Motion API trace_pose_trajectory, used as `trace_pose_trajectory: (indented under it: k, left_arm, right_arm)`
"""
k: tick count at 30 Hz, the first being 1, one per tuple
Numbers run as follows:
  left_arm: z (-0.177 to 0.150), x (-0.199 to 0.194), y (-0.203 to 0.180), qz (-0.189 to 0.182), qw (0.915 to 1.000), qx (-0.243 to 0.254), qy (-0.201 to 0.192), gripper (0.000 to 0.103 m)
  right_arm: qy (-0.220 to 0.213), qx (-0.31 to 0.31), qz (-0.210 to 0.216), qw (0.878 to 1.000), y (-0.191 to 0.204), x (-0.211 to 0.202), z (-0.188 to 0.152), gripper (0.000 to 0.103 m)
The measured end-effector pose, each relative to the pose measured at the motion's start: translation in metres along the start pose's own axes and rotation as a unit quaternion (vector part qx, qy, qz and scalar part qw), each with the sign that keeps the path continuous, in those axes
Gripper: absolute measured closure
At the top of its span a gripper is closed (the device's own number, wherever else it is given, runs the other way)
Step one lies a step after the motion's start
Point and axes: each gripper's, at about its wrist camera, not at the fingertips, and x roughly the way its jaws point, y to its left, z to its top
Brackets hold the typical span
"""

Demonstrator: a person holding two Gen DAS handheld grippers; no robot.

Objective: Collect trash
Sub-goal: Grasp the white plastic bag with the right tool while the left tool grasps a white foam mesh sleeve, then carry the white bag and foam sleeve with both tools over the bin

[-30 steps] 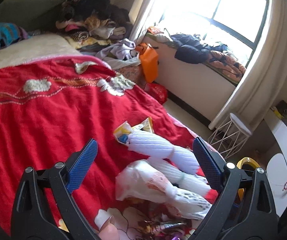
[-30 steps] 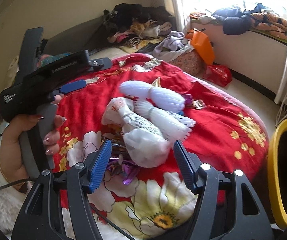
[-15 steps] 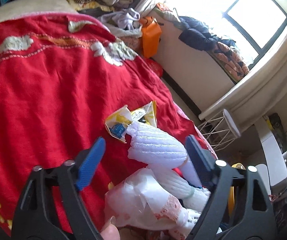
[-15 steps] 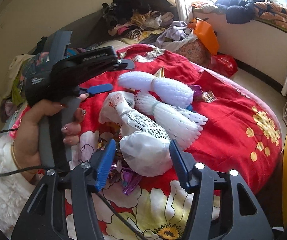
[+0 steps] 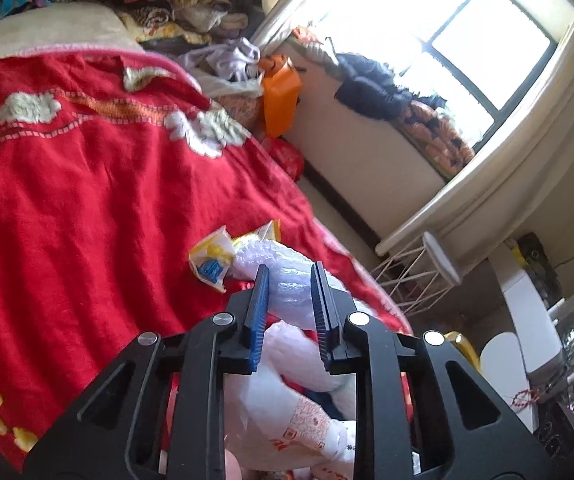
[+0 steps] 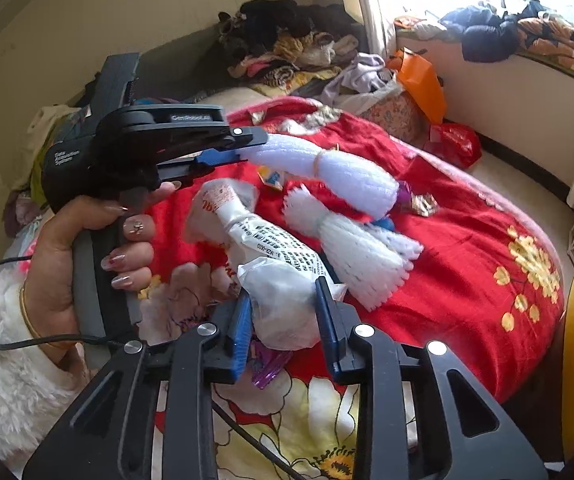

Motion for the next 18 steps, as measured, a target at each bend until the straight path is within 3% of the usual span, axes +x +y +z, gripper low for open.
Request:
trace_pose_trajectory:
  k: [8,18]
  left_arm:
    - [0.018,-0.047,-0.022,-0.03,0.9976,0.004,-0.063,0.088]
    - [0.028,-0.082,-0.051,-0.064,0.9927,0.019,-0.101,0.089]
  right_arm:
    - [-0.048,0.011,-0.011,0.999,-0.004,-0.029,0.013,0.076]
    - [-0.094,0.039,-0.045,0.994,-0.029,-0.068,0.02,0.077]
